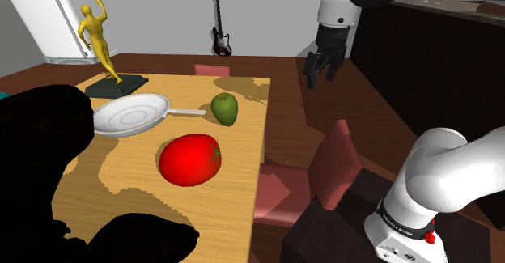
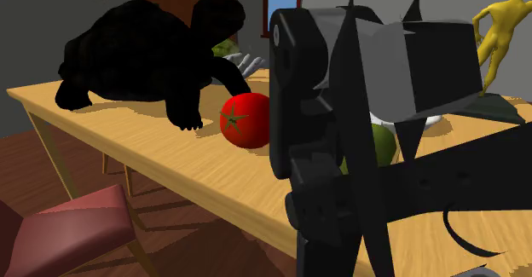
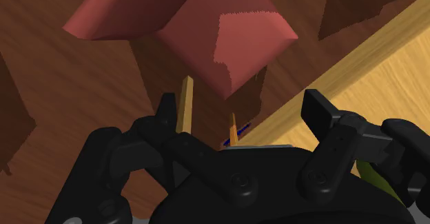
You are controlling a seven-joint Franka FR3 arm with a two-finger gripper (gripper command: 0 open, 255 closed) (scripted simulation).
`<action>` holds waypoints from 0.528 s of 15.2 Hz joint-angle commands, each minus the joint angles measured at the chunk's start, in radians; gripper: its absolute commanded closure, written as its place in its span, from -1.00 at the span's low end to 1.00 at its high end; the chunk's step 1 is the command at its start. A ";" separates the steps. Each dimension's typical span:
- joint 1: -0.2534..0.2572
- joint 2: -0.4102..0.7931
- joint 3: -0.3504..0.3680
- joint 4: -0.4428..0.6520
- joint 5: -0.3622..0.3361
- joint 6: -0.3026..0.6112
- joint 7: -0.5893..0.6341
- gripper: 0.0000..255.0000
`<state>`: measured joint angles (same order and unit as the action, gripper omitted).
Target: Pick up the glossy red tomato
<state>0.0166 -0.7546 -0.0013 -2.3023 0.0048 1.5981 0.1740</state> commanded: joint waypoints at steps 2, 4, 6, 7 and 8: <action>0.008 -0.034 0.008 -0.043 0.028 0.043 0.018 -1.00; 0.027 -0.100 0.027 -0.125 0.083 0.132 0.053 -1.00; 0.049 -0.161 0.051 -0.203 0.139 0.226 0.087 -1.00; 0.061 -0.190 0.065 -0.241 0.167 0.274 0.104 -1.00; 0.073 -0.216 0.081 -0.277 0.196 0.324 0.121 -1.00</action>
<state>0.0780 -0.9389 0.0661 -2.5402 0.1701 1.8695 0.2771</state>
